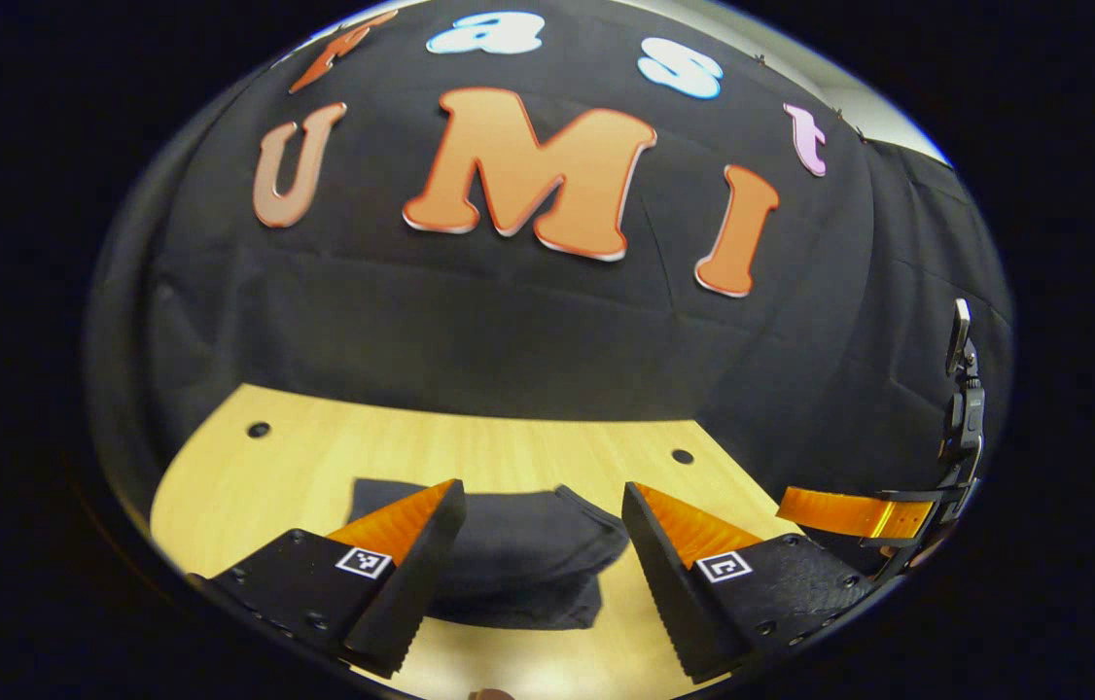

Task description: Grasp the waist and the cuffs of the jeans and fold them to make the two legs overlap; first hold the waist and fold one-third of the jeans toward the cuffs, then hold the cuffs and fold the remaining one-third in the same direction to finish folding.

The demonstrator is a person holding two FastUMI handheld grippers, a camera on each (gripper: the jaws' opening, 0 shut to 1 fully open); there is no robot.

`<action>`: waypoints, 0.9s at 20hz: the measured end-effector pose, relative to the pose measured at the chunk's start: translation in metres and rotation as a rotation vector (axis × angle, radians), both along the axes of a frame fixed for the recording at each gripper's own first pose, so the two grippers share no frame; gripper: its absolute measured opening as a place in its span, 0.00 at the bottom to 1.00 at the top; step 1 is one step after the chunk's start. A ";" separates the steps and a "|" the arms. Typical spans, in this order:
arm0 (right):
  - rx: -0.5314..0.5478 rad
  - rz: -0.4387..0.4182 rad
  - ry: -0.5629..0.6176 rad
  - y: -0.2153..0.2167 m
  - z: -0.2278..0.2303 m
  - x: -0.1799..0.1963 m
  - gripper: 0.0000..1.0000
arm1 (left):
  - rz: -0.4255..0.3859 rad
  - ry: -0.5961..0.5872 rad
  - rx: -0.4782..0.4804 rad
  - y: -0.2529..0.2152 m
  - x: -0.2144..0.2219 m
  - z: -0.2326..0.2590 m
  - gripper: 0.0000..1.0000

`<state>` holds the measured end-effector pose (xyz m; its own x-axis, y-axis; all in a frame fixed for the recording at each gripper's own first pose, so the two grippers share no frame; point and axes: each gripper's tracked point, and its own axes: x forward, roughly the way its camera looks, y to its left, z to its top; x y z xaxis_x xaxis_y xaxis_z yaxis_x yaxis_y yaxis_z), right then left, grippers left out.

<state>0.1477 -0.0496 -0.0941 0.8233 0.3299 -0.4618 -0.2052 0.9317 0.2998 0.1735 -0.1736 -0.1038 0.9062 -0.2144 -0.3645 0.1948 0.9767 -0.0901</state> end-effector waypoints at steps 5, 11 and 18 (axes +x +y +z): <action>-0.058 0.014 -0.145 0.036 0.045 -0.012 0.98 | 0.088 -0.142 0.010 0.090 -0.027 0.069 0.97; -0.135 0.015 -0.386 0.069 0.099 -0.033 0.98 | 0.150 -0.321 0.007 0.166 -0.059 0.131 0.97; -0.188 0.039 -0.578 0.092 0.133 -0.063 0.98 | 0.290 -0.420 -0.002 0.234 -0.092 0.152 0.97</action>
